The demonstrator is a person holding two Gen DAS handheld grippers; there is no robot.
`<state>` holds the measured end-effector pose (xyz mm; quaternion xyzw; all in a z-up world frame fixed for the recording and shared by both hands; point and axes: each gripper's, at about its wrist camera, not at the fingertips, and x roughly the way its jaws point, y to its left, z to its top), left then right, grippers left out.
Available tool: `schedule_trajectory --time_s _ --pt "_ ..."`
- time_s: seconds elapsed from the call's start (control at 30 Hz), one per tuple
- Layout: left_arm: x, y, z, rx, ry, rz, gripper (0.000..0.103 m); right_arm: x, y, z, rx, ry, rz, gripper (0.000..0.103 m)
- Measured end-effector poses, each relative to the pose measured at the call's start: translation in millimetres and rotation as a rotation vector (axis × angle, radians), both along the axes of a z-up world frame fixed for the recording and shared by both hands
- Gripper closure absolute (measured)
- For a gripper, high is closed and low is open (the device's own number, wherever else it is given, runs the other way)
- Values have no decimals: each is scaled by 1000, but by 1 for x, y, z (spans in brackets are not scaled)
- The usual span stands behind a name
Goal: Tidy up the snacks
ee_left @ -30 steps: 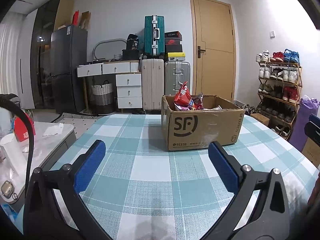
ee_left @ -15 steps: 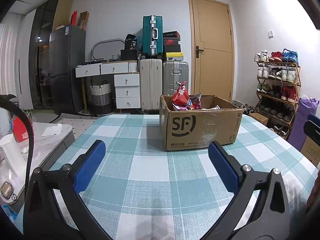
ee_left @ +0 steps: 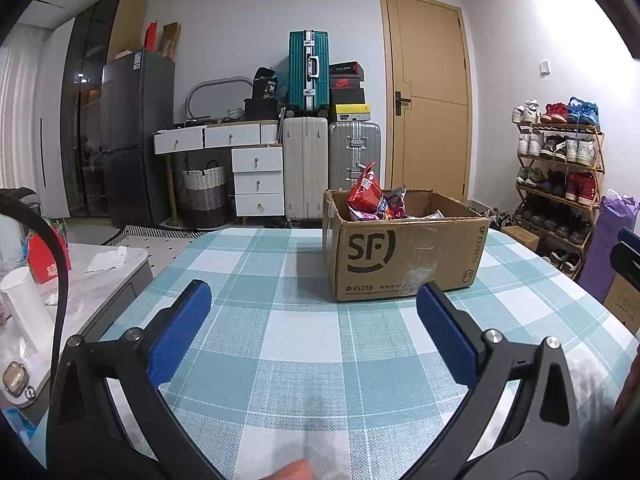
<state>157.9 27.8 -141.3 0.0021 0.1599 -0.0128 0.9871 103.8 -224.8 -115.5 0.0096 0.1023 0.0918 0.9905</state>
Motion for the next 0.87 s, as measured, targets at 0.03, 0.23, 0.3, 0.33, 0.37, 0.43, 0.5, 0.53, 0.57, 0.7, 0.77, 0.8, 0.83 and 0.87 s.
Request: schedule_trajectory --time_s 0.03,0.23,0.3,0.33,0.37,0.43,0.5,0.53,0.57,0.7,0.77,0.8,0.83,0.87 --pt "0 0 0 0 0 0 0 -1 0 1 1 -2 0 1" --pt "0 0 -1 0 0 0 0 -1 0 1 1 -2 -1 1" --pt "0 0 0 0 0 0 0 0 0 0 1 -2 0 1" --pt "0 0 0 0 0 0 0 0 0 0 1 -2 -1 1" --pt "1 0 -1 0 0 0 0 0 0 0 1 -2 -1 1" --pt "1 0 -1 0 1 0 0 -1 0 1 1 -2 0 1" --pt "3 -1 -2 1 4 -1 0 0 0 0 2 -2 0 1" --pt "-3 -1 0 2 4 -1 0 0 0 0 2 -2 -1 1" --pt "-5 -2 0 5 5 0 0 0 0 0 2 -1 -1 1" --pt "-5 -3 -2 11 2 -4 0 -1 0 0 2 -3 0 1" --pt "-7 -2 -3 6 -2 -7 0 -1 0 0 2 -2 -1 1" --pt "-8 -1 -2 3 -3 -8 0 -1 0 0 2 -2 0 1" --pt "-7 0 -2 -2 -1 -6 0 0 0 0 3 -2 -1 1" --pt "-7 0 -1 -3 3 -8 0 0 0 0 3 -2 -1 1"
